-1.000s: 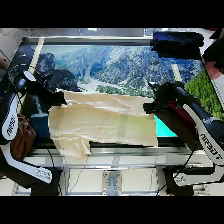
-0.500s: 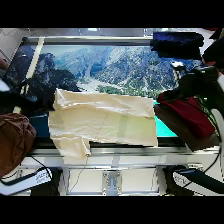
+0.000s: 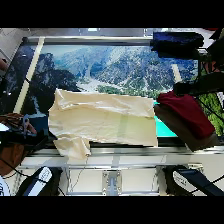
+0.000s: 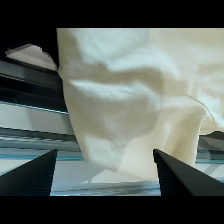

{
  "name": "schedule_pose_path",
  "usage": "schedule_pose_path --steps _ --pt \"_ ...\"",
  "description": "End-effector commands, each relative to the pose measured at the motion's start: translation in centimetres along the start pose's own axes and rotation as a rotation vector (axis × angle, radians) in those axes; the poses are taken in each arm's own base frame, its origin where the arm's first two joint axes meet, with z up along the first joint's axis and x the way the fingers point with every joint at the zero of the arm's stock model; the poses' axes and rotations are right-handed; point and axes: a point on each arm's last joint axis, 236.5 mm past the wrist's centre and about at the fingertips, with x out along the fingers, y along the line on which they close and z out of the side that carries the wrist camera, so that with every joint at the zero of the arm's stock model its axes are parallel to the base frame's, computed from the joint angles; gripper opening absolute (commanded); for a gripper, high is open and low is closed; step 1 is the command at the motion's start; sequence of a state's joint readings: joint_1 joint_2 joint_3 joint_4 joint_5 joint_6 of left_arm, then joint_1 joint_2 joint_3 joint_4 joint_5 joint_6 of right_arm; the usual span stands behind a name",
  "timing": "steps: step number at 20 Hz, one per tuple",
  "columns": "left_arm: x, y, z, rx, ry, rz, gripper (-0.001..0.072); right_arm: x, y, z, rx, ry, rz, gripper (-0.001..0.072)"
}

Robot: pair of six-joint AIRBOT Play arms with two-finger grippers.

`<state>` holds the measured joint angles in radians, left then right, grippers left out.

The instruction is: Fold the shirts.

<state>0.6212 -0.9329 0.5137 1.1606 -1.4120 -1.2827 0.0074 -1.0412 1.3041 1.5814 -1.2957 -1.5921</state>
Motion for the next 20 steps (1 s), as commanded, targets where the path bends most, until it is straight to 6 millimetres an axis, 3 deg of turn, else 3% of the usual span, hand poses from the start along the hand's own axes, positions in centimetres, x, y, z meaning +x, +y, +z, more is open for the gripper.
schedule_pose_path --steps 1,5,8,12,14,15,17,20 --pt "1.9 0.5 -1.1 -0.055 0.084 -0.033 0.0698 -0.2 0.4 0.5 -0.004 -0.023 0.020 0.0391" --pt "3.3 0.6 0.0 -0.102 0.092 -0.064 0.0698 -0.2 0.4 0.5 -0.007 -0.024 0.020 0.0391" --pt "4.3 0.4 -0.2 -0.109 0.139 -0.075 0.0692 -0.4 0.4 0.7 -0.007 -0.035 0.020 0.0391" --pt "6.1 -0.3 -1.3 -0.059 0.231 -0.058 0.0599 -0.4 0.4 0.7 -0.006 -0.035 0.020 0.0390" --pt "6.6 -0.6 -1.4 -0.034 0.243 -0.045 0.0488 -0.4 0.4 0.6 -0.005 -0.033 0.020 0.0390" --pt "6.6 -0.6 -1.5 -0.030 0.245 -0.043 0.0397 -0.5 0.4 0.6 -0.005 -0.034 0.020 0.0389" --pt "6.6 -0.6 -1.5 -0.030 0.245 -0.044 0.0021 -0.8 0.3 0.8 -0.007 -0.044 0.016 0.0388" --pt "6.6 -0.6 -1.5 -0.026 0.246 -0.044 0.0013 -2.7 -0.4 1.9 -0.016 -0.088 -0.017 0.0388"
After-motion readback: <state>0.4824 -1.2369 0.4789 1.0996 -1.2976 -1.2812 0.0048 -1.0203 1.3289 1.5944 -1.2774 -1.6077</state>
